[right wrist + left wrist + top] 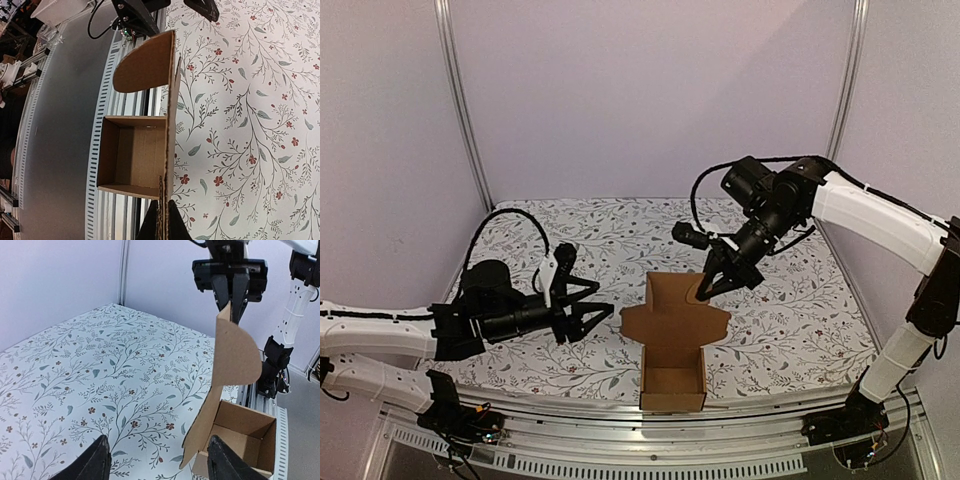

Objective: Fold the paper box

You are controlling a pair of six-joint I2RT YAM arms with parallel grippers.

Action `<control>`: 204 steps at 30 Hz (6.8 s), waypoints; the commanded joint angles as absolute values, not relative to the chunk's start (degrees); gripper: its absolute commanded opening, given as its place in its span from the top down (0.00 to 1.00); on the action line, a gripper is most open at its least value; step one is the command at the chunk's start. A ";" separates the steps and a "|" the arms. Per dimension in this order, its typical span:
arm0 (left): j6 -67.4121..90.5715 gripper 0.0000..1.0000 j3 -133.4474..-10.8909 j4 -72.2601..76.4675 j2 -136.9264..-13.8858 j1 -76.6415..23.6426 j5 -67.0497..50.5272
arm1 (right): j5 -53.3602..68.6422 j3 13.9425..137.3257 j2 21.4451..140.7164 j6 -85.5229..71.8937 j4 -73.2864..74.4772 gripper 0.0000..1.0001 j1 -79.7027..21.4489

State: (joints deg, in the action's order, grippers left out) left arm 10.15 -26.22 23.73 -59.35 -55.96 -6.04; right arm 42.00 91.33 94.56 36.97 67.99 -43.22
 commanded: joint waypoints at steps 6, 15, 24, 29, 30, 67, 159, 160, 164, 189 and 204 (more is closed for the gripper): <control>11.61 0.32 -25.62 34.26 -69.77 -55.99 -8.48 | 45.76 93.77 92.05 34.44 68.72 1.00 -42.80; 13.66 0.71 -31.42 37.94 -78.76 -56.66 -16.30 | 42.08 92.47 90.92 30.33 64.51 1.00 -42.81; 14.86 1.00 -41.14 28.68 -84.44 -64.22 10.20 | 35.72 90.99 91.74 21.34 58.62 1.00 -42.88; 11.97 1.00 -42.97 25.36 -86.28 -65.65 14.39 | 33.11 93.92 93.32 24.67 64.64 0.76 -42.88; 10.87 1.00 -42.58 25.05 -85.96 -65.65 14.39 | 32.76 95.38 93.55 27.46 68.38 0.69 -42.86; 6.40 0.52 -31.39 13.00 -63.78 -56.39 4.12 | 37.70 103.62 98.87 41.85 78.67 1.00 -42.98; 24.71 1.00 -36.00 51.55 -84.40 -59.37 -3.92 | 37.26 76.56 86.45 5.78 35.83 0.95 -34.29; 24.83 1.00 -36.57 51.15 -85.05 -59.60 -2.53 | 35.31 76.86 86.50 5.14 35.83 0.95 -34.85; 25.69 1.00 -38.67 50.23 -87.49 -60.43 3.14 | 31.03 78.02 88.00 0.49 35.71 0.94 -37.23; 17.40 1.00 -34.55 37.38 -72.90 -56.33 -19.15 | 48.88 76.11 84.64 8.58 34.80 0.57 -22.48; 21.38 1.00 -34.50 44.02 -76.74 -55.99 -12.90 | 64.93 74.30 85.93 11.35 34.68 0.57 -31.01</control>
